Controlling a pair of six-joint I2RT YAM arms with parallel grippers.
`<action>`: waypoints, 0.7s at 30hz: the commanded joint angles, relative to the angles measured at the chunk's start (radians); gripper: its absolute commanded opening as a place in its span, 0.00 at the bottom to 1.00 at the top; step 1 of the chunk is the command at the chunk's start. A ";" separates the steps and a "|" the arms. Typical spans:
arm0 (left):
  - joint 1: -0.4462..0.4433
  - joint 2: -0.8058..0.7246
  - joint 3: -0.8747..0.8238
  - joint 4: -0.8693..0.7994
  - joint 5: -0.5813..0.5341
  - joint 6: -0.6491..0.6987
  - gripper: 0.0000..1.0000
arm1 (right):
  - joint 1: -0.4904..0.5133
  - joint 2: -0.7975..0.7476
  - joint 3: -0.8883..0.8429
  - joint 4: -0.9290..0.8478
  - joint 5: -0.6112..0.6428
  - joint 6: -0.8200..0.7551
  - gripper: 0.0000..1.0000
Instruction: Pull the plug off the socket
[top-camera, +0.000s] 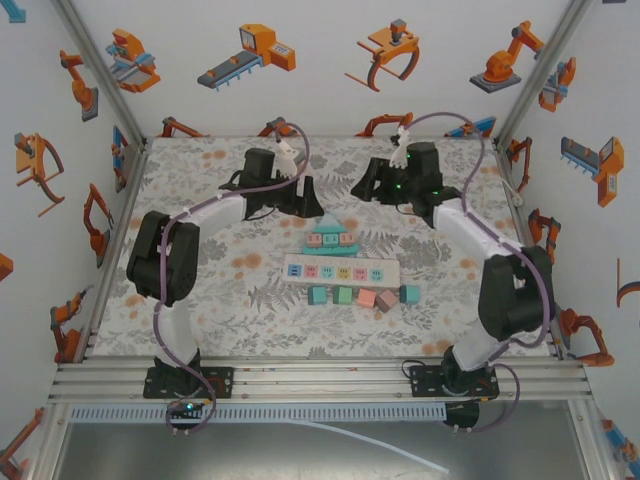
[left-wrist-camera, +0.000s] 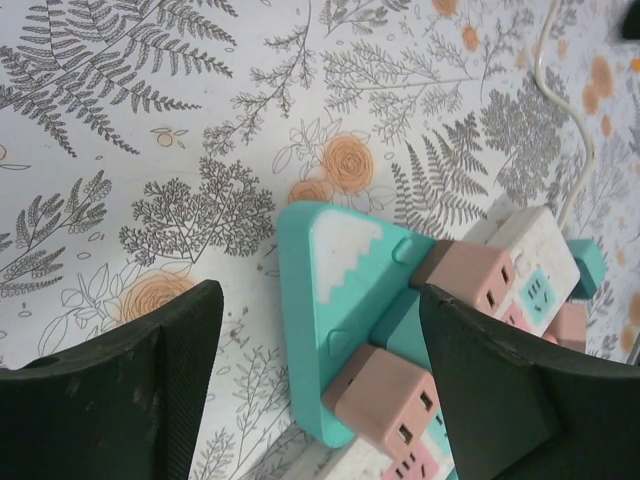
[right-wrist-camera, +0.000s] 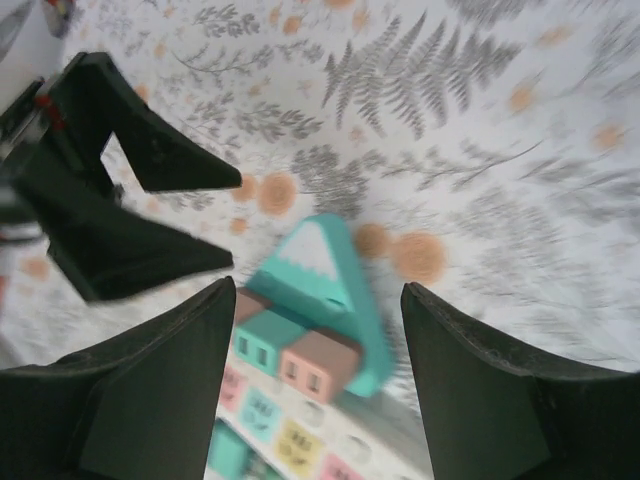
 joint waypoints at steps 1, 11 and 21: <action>-0.024 0.041 0.018 0.054 -0.007 -0.090 0.73 | 0.011 -0.103 -0.065 -0.141 -0.019 -0.500 0.65; -0.112 0.086 0.074 -0.131 -0.166 0.025 0.68 | 0.026 -0.183 -0.244 -0.062 -0.396 -1.228 0.61; -0.113 0.115 0.102 -0.213 -0.216 0.093 0.60 | 0.127 -0.012 -0.255 0.083 -0.309 -1.327 0.59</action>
